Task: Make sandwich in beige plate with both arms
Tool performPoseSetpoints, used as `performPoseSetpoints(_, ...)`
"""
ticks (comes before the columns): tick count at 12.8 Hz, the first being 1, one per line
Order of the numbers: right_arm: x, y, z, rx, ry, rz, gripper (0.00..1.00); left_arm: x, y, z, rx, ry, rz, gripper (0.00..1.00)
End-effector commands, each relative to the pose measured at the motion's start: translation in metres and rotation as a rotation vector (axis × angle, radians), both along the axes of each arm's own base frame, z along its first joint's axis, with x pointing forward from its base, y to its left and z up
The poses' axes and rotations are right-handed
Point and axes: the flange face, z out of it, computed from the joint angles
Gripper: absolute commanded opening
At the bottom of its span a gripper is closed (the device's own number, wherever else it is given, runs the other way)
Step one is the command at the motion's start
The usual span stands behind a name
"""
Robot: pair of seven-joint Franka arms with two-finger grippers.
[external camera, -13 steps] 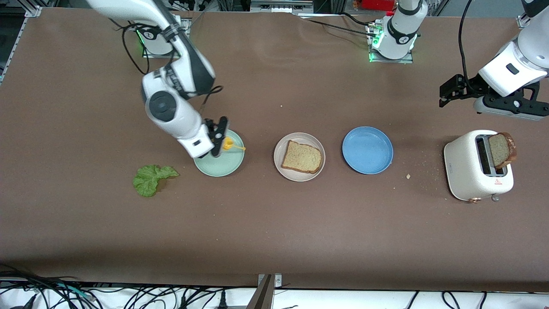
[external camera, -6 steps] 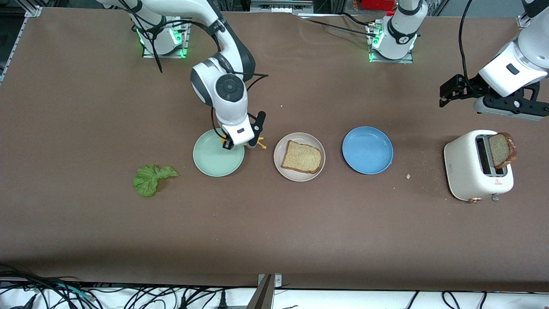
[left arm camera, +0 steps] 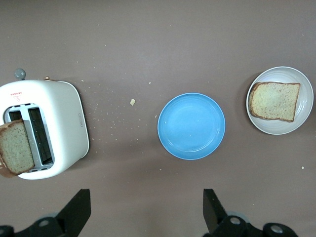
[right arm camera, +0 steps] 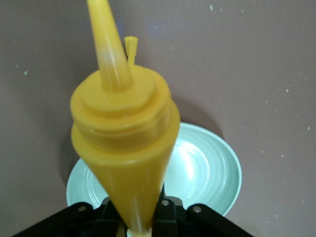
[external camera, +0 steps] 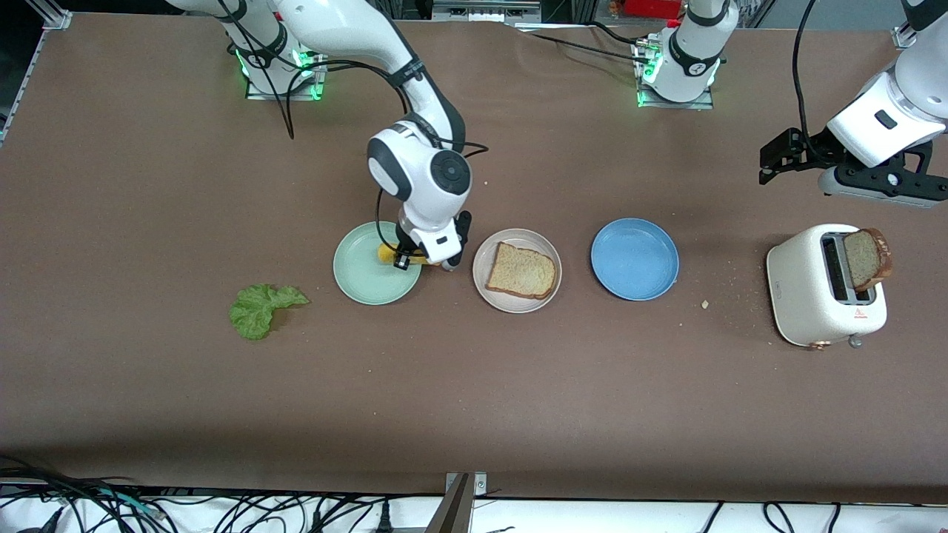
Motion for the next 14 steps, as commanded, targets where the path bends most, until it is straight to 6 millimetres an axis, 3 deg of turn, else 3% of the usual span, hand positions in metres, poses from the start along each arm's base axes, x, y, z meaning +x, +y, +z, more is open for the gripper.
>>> performPoseSetpoints(1, 0.005, 0.020, -0.005, -0.056, -0.061, -0.011, 0.00, -0.003, 0.001, 0.002, -0.019, 0.007, 0.001, 1.00)
performPoseSetpoints(6, -0.021, 0.060, -0.026, -0.174, -0.096, -0.001, 0.00, -0.002, 0.003, 0.003, -0.019, 0.005, 0.006, 1.00)
performPoseSetpoints(11, -0.041, 0.083, -0.045, -0.237, -0.128, 0.022, 0.00, -0.002, 0.003, 0.002, -0.019, 0.007, 0.006, 1.00)
performPoseSetpoints(14, -0.037, 0.084, -0.043, -0.249, -0.132, 0.011, 0.00, -0.002, 0.003, 0.002, -0.019, 0.007, 0.006, 1.00)
